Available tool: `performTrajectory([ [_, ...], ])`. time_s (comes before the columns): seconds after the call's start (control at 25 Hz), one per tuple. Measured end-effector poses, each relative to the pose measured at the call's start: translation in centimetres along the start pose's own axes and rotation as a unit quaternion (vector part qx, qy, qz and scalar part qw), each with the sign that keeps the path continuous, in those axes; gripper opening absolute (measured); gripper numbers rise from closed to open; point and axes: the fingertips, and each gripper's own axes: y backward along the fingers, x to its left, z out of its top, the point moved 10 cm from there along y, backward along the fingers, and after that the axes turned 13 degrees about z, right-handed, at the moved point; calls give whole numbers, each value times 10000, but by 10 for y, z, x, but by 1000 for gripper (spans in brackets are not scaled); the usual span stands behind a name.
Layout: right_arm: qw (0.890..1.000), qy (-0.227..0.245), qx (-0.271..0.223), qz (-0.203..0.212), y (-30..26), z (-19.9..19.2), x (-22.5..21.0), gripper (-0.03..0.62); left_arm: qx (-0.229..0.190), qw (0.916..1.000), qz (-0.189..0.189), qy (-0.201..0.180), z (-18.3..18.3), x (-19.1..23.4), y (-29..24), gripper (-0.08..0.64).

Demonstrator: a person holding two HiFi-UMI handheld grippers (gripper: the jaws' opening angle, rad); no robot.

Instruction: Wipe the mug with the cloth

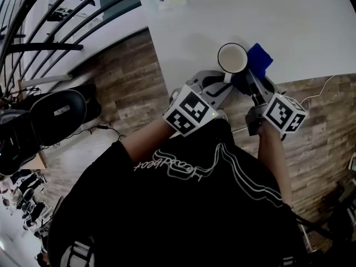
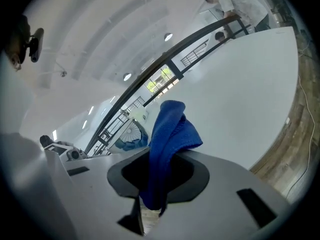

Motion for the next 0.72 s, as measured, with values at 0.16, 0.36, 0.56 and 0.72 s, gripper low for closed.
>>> performTrajectory([
  [0.16,9996,-154,-175,143,13,3,0,64,102,9996,91,-227,-2,1,5,74],
  [0.36,9973,-98,-547,478,30,16,13,64,148,9986,234,-440,-4,4,15,71],
  [0.56,9913,-189,-887,951,30,25,21,64,235,9975,419,-517,-9,16,22,71],
  [0.72,9864,-241,-954,1317,31,27,18,64,278,9948,627,-750,-8,14,25,71],
])
